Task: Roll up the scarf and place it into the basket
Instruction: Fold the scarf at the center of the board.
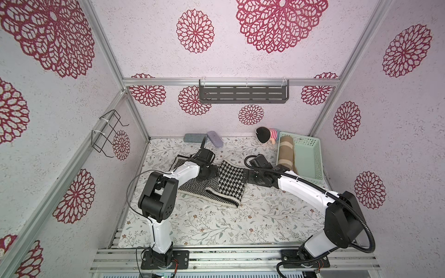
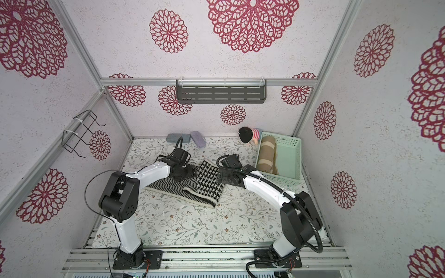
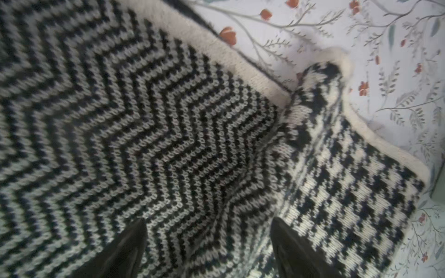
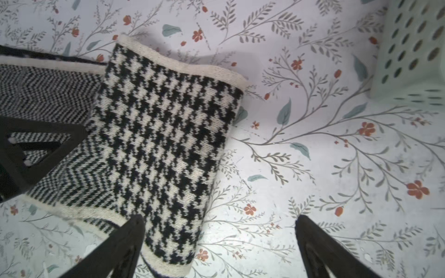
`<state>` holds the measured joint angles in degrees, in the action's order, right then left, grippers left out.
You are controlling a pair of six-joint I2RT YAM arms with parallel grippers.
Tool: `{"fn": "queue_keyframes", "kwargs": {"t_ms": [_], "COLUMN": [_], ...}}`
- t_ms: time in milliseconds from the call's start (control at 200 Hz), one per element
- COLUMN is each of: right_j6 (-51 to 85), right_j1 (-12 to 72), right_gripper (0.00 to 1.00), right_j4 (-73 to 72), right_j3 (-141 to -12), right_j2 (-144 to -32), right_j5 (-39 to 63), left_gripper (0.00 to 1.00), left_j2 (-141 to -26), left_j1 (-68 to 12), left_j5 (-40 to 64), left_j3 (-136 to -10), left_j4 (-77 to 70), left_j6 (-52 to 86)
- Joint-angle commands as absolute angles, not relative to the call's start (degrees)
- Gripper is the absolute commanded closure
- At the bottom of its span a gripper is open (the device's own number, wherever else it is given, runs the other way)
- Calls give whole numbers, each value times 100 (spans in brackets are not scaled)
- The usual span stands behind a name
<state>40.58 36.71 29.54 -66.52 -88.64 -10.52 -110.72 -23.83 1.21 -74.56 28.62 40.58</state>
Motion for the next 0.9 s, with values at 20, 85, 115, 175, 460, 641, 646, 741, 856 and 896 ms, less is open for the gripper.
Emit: {"fn": "queue_keyframes", "kwargs": {"t_ms": [20,85,115,175,460,641,646,741,856,896], "right_j6": [4201,4194,4197,4179,4026,3598,3583,3469,3388,3358], "right_j1": [3530,3445,3408,3322,2738,2629,2629,2632,2640,2638], "right_gripper": [1,1,1,1,1,1,1,2,5,7], "right_j4": [2619,2558,2558,2559,2425,2522,2522,2519,2486,2520], "right_j3": [-6461,-6344,-6301,-6205,-5458,-5396,-5401,-5504,-5755,-5909], "right_j2": [-8289,-8157,-8095,-7948,-7206,-6991,-6989,-7150,-7632,-7862], "right_j5": [-1509,-1531,-1565,-1620,-1420,-1338,-1333,-1273,-1217,-1202], "left_gripper": [33,51,60,76,94,75,74,57,45,45], "left_j2": [-11436,-11594,-11633,-11668,-11790,-11631,-11625,-11390,-11340,-11363], "left_j1": [-2591,-2716,-2799,-2961,-4085,-4581,-4580,-4594,-4592,-4596], "left_j5": [408,506,537,612,959,810,805,795,929,989], "left_j3": [-7618,-7662,-7676,-7737,-8623,-8844,-8834,-8442,-8081,-8008], "left_j4": [2827,2786,2777,2769,2769,2702,2696,2505,2406,2418], "left_j6": [3877,3923,3955,4036,4612,4988,4990,5131,5177,5185]}}
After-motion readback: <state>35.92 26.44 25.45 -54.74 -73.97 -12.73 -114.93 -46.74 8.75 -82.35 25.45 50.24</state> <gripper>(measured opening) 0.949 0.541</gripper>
